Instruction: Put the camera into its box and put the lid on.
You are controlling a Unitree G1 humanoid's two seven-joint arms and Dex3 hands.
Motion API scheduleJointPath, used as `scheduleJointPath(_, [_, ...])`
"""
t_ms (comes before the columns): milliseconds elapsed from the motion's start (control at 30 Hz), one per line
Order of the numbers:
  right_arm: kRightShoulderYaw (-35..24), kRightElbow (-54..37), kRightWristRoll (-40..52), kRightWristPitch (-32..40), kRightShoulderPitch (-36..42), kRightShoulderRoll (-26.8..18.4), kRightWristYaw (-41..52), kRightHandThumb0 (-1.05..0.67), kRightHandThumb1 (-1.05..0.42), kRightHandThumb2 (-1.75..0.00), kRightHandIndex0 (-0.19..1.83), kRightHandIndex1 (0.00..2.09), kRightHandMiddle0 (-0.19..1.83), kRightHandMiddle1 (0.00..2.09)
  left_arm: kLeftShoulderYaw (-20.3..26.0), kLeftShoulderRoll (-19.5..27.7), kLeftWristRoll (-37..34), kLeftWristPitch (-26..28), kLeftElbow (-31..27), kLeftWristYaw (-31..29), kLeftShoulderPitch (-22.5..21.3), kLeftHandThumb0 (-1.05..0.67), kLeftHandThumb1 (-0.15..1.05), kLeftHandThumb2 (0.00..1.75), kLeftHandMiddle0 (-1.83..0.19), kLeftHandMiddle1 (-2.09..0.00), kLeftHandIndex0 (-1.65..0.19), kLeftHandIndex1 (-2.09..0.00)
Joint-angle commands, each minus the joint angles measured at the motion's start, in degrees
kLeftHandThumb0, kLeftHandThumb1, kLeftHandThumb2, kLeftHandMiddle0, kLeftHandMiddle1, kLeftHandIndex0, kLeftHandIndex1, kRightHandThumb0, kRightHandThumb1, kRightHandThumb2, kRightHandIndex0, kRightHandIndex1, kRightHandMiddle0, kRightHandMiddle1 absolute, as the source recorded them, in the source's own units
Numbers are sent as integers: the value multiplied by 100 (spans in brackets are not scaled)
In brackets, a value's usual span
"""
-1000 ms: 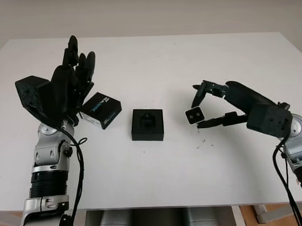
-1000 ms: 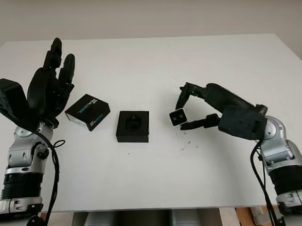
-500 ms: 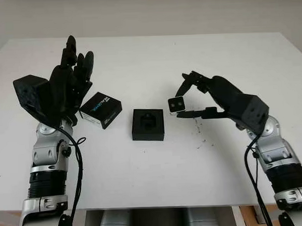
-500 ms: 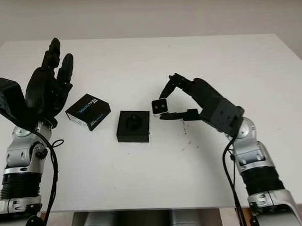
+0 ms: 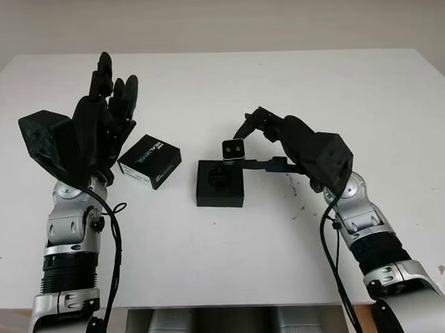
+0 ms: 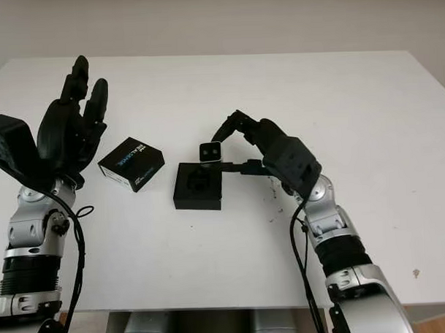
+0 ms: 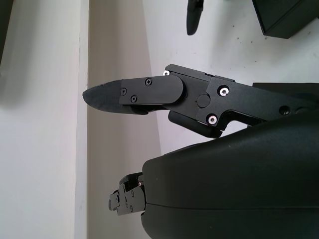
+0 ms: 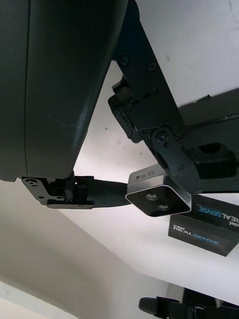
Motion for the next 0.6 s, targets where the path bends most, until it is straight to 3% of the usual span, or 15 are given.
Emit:
scheduleJointPath(0, [11, -19, 6, 46, -131, 97, -70, -48, -94, -5, 16, 7, 33, 175, 10, 25, -4, 0, -99, -1, 43, -62, 105, 41, 13, -5, 15, -6])
scheduleJointPath(567, [-34, -1332, 63, 928, 656, 336, -302, -46, -93, -5, 18, 6, 34, 174, 34, 19, -33, 17, -89, 10, 36, -62, 105, 41, 12, -5, 14, -6])
